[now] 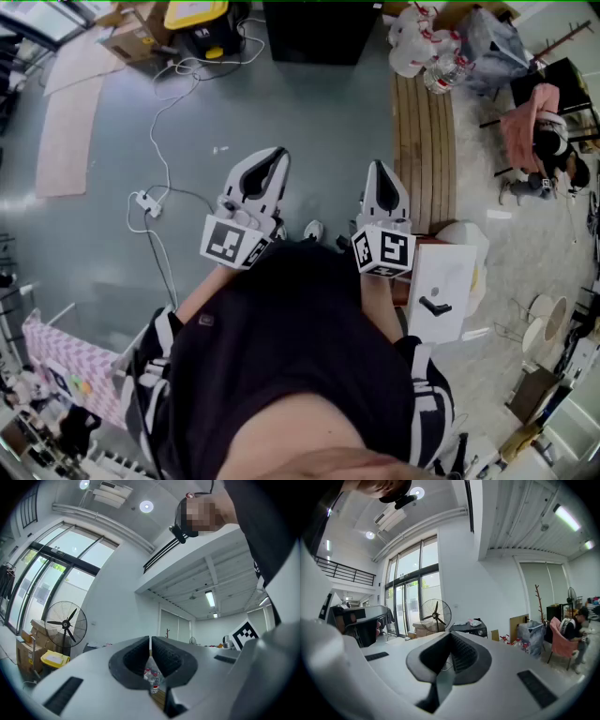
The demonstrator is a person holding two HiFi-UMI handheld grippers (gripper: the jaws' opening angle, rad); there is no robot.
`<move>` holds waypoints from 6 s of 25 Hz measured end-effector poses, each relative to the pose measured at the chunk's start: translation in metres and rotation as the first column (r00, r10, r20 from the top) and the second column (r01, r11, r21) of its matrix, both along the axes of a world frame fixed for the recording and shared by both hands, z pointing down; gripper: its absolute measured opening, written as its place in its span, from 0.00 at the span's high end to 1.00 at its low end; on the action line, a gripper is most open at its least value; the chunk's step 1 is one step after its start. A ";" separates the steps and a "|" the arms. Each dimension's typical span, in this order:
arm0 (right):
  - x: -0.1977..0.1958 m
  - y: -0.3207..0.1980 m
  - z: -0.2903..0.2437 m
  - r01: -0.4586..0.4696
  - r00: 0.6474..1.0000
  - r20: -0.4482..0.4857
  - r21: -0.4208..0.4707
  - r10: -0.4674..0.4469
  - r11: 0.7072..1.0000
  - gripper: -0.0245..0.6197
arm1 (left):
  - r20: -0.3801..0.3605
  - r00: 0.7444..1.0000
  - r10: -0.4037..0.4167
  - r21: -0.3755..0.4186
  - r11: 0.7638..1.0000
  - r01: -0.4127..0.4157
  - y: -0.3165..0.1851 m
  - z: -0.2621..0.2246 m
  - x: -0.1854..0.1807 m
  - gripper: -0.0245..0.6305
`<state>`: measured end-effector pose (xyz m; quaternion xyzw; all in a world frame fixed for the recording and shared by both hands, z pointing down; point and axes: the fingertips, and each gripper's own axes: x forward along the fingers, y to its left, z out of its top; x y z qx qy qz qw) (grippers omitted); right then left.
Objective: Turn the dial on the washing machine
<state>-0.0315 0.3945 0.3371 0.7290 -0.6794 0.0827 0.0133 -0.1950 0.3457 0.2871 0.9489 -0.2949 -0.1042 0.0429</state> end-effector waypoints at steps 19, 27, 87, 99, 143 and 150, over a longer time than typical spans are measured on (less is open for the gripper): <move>0.025 -0.011 -0.005 0.058 0.998 -0.023 -0.012 -0.058 0.998 0.60 | 0.017 0.999 -0.028 -0.016 0.999 0.028 0.007 0.001 0.030 0.91; 0.058 -0.023 0.014 0.093 0.996 0.001 -0.012 -0.093 0.996 0.60 | 0.037 0.998 -0.057 -0.018 0.998 0.058 0.002 0.007 0.066 0.91; 0.432 -0.862 0.398 -0.037 0.943 -0.319 -0.387 -0.097 0.921 0.52 | 0.083 0.994 -0.077 -0.157 0.984 0.089 -0.662 0.174 0.340 0.91; 0.450 -0.855 0.387 -0.051 0.971 0.209 -0.287 0.114 0.957 0.43 | 0.078 0.995 -0.055 -0.157 0.985 0.067 -0.659 0.173 0.338 0.91; 0.325 -0.696 0.266 -0.021 0.993 0.102 -0.395 0.066 0.919 0.78 | -0.044 0.998 -0.051 -0.015 0.999 0.051 -0.569 0.057 0.242 0.91; 0.227 -0.566 0.160 0.026 0.987 0.158 -0.314 0.025 0.949 0.90 | -0.038 0.999 -0.028 -0.054 0.998 0.026 -0.499 0.024 0.177 0.91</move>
